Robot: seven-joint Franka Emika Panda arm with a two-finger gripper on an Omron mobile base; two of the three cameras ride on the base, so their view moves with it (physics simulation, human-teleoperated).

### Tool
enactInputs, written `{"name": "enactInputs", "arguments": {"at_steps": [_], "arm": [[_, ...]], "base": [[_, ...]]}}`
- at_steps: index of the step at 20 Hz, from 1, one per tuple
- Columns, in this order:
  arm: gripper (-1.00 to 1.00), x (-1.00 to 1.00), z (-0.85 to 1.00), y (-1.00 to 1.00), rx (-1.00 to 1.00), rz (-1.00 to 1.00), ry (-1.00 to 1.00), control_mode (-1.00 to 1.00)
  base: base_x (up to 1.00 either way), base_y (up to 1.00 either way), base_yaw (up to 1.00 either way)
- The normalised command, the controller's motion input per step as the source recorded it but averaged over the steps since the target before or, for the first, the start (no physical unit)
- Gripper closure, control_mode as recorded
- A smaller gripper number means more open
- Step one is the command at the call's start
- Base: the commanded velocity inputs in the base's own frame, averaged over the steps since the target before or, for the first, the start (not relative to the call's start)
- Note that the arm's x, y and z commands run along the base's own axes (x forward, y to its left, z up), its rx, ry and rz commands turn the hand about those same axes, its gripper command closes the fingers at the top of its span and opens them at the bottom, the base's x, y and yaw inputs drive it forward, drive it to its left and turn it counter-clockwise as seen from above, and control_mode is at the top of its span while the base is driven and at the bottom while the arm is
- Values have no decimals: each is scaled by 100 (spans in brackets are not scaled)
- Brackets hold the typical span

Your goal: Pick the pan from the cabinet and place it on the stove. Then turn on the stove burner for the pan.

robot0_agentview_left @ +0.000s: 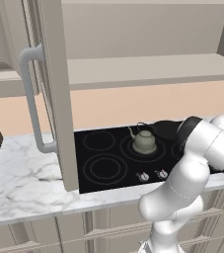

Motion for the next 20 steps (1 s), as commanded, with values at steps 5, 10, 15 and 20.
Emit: {"name": "enactInputs", "arguments": {"at_steps": [5,10,15,20], "arm": [[100,-13,-49,34,-5,22,0,-100],[100,-16,-50,39,-6,23,0,-100],[100,-24,-51,37,-5,22,0,-100],[100,-36,-55,36,-5,22,0,-100]], "base": [[0,0,0],[0,0,0],[0,0,0],[0,0,0]]}}
